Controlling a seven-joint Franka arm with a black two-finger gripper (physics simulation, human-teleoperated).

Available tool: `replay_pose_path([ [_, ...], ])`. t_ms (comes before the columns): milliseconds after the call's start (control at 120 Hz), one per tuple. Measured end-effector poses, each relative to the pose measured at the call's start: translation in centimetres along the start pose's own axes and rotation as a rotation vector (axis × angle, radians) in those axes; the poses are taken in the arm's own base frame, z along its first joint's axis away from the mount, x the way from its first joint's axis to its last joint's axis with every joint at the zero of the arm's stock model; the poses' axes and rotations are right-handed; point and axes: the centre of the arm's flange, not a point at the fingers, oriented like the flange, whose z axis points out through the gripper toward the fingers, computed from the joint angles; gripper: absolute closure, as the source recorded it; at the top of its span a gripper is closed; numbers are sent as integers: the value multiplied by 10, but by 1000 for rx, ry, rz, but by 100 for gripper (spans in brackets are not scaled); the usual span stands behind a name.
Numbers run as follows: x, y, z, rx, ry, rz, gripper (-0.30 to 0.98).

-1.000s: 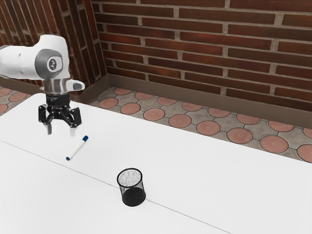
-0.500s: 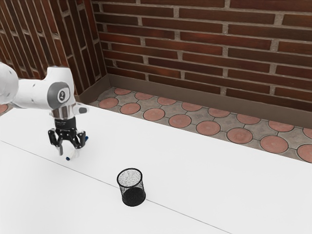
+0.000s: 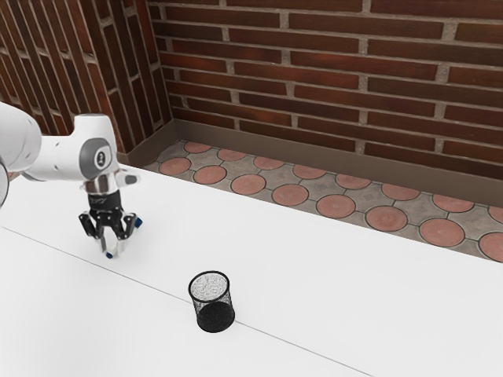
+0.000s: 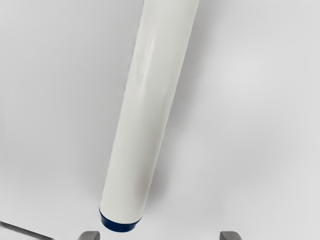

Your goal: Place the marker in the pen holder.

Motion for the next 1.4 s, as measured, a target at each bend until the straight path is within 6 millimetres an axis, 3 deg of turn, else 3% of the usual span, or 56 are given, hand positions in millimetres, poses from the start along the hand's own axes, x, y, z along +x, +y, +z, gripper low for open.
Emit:
replay_pose_path([
  [850,25,-4,21,-2,-17,122,67],
  [933,24,-3,15,0,-11,130,69],
  [983,18,6,-7,3,9,149,70],
  [1033,4,24,-42,6,42,182,71],
  [1100,-30,55,-93,10,80,242,72],
  [1192,-104,113,-142,17,103,368,73],
  [1275,-169,170,-156,33,84,499,73],
  [1400,-235,254,-142,70,22,673,73],
])
